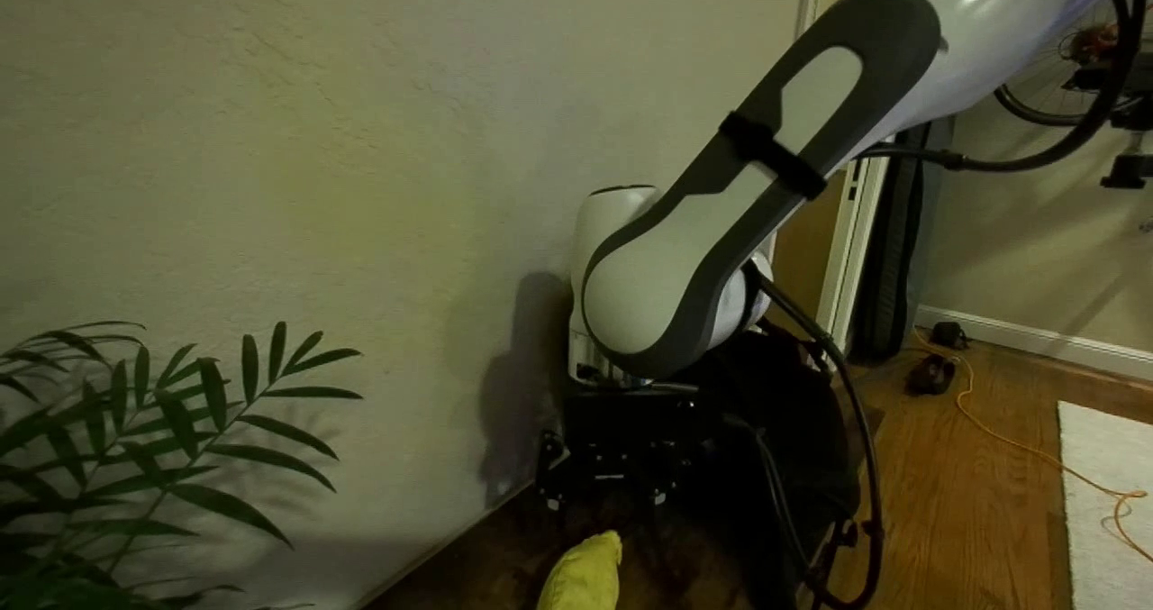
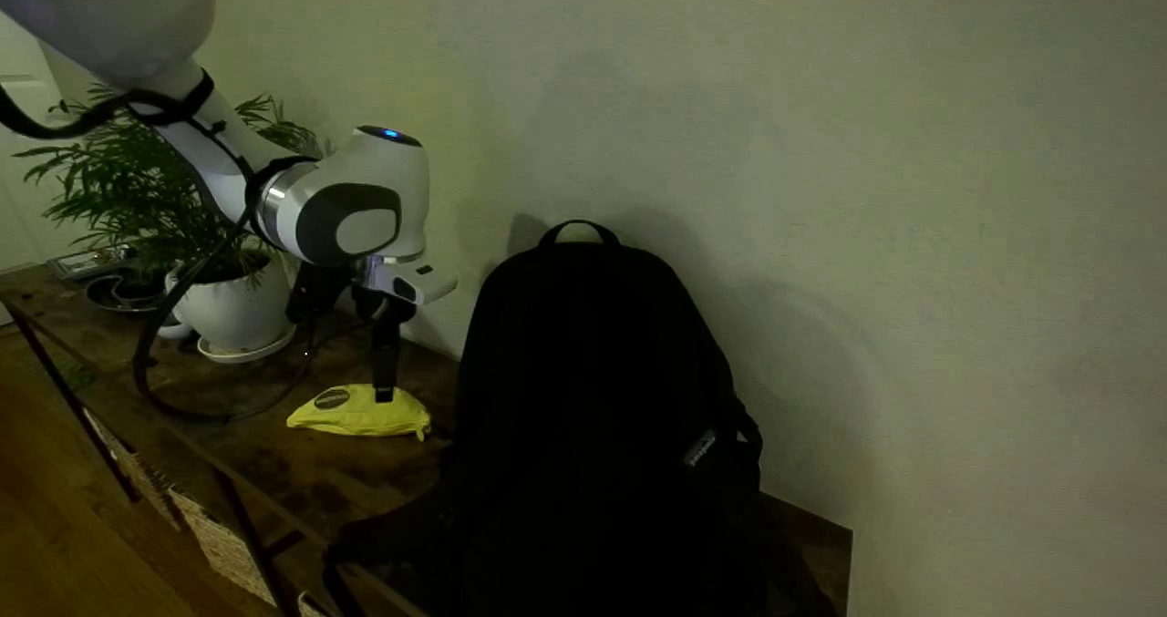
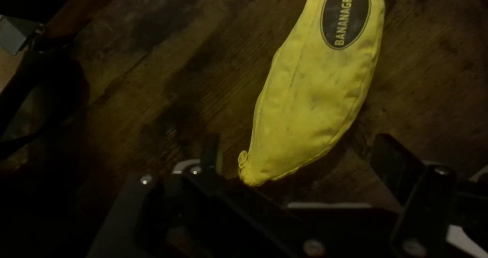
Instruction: Put the yellow thing in the bag
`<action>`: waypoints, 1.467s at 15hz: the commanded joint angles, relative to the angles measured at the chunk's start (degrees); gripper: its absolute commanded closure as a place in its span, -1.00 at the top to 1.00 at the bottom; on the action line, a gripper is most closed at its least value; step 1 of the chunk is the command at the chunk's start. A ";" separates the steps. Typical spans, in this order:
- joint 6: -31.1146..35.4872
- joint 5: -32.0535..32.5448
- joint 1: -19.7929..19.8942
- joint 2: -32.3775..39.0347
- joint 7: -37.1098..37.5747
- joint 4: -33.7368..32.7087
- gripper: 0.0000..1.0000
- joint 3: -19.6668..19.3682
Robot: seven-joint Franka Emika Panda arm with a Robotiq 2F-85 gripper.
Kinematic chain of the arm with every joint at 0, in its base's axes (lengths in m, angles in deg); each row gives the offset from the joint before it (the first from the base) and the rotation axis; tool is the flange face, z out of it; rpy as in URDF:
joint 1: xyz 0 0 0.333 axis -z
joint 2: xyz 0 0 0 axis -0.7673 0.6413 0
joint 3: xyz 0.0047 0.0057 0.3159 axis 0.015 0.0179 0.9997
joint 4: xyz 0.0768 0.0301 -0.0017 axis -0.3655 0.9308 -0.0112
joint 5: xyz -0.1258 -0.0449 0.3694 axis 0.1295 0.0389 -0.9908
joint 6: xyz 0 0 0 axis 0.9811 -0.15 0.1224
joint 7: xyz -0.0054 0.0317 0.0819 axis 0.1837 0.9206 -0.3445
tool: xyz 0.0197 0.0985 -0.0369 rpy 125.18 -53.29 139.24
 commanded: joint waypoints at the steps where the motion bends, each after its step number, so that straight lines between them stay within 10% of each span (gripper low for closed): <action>1: -1.22 -1.16 -0.72 3.34 -0.16 -3.87 1.00 0.15; 22: -4.75 -1.76 -0.71 12.54 -1.11 -11.67 0.94 2.31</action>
